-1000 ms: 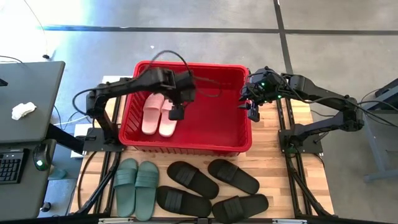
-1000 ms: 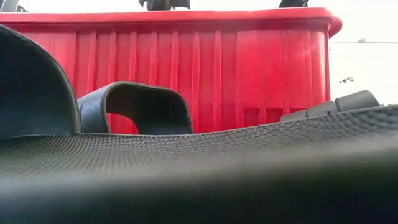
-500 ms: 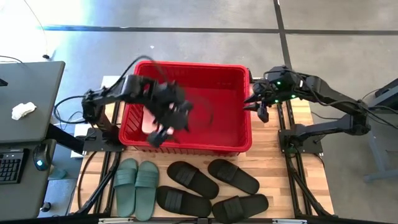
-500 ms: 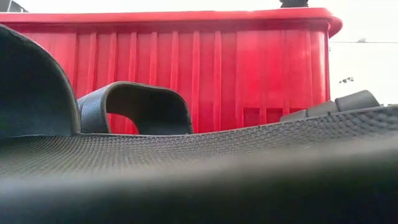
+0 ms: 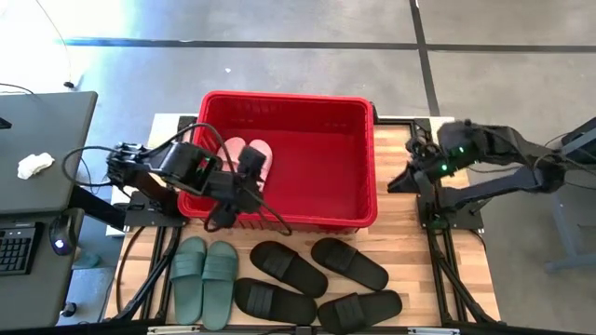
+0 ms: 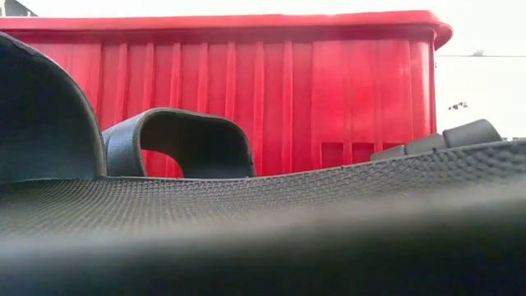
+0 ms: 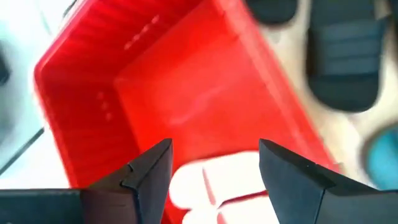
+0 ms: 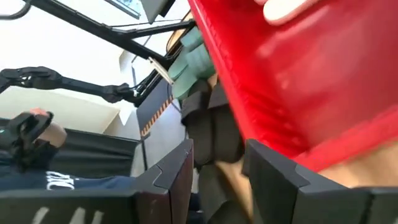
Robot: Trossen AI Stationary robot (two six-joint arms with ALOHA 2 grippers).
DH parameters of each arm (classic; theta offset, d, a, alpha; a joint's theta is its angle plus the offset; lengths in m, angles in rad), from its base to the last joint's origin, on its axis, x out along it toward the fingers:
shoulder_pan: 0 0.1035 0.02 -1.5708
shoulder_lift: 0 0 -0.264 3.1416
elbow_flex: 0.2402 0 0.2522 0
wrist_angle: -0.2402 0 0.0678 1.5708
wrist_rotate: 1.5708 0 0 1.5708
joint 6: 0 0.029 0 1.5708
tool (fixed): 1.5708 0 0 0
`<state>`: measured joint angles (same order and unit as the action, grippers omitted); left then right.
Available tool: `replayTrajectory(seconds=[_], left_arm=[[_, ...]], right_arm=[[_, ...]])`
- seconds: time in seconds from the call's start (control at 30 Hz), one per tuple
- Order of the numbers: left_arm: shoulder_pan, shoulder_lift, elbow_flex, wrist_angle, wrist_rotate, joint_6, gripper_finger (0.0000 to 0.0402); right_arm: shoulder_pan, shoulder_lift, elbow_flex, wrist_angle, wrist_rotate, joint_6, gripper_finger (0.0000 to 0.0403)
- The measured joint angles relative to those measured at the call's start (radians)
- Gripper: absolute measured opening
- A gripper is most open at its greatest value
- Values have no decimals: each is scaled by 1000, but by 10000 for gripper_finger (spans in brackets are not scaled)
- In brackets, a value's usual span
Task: Pick and place slides into bin
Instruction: Put the black slide into the red bin
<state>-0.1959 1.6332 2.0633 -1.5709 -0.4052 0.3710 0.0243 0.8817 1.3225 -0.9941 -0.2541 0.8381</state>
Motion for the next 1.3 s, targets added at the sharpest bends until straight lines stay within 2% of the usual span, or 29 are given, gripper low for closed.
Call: replayTrajectory(seconds=[0.13,0.23,0.4,0.5,0.6,0.7,0.8,0.93,1.0,1.3], left_arm=[[34,-104,-131,0,-67,-96,220],[57,-179,-227,16,-71,-167,220],[79,-259,-298,110,-63,-233,220],[78,-273,-302,140,-70,-244,220],[78,-273,-303,153,-77,-244,220],[78,-273,-303,165,-80,-240,220],[78,-267,-303,171,-85,-225,221],[78,-268,-303,171,-85,-222,221],[78,-267,-303,171,-85,-222,221],[78,-267,-303,171,-85,-220,221]], right_arm=[[234,2,-24,12,164,164,138],[402,22,-68,15,288,263,138],[639,61,-202,51,404,562,138],[744,81,-317,181,491,724,138],[821,97,-446,371,661,856,138],[879,132,-579,578,874,947,138],[910,197,-700,784,967,1045,138],[922,326,-787,1030,993,1119,138],[921,390,-795,1093,991,1141,138],[893,637,-723,1141,984,1299,138]])
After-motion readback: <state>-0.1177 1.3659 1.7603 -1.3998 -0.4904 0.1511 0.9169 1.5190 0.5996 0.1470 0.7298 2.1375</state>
